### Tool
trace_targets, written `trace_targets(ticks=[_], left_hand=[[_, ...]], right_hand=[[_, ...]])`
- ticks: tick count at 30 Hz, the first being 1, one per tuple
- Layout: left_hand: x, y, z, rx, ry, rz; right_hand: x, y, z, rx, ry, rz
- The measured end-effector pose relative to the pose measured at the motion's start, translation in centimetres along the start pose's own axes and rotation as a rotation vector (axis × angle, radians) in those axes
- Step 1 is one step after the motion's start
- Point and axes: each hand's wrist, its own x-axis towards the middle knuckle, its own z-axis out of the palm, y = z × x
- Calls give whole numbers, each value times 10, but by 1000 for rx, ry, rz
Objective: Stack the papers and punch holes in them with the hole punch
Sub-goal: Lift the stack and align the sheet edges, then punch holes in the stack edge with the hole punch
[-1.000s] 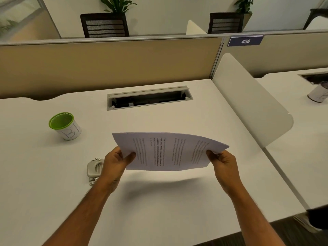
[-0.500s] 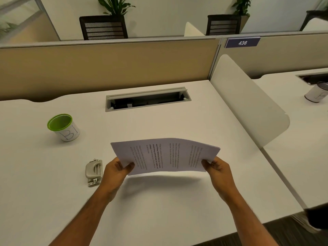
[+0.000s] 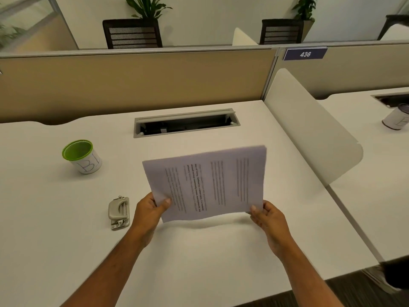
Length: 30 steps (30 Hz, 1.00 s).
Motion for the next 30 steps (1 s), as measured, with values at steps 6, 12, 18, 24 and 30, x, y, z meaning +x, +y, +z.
trace_targets(ticks=[6, 12, 18, 24, 30], left_hand=[[-4, 1, 15, -352, 62, -220], [-19, -20, 34, -441, 176, -388], [-23, -31, 29, -338, 197, -456], [-26, -18, -5, 263, 349, -185], [-13, -9, -65, 603, 758, 111]], right_hand=[[-2, 11, 41, 533, 1, 294], [-12, 12, 104, 496, -96, 410], [-16, 21, 119, 292, 58, 427], [-9, 26, 110, 121, 235, 360], [7, 27, 99, 16, 327, 316]])
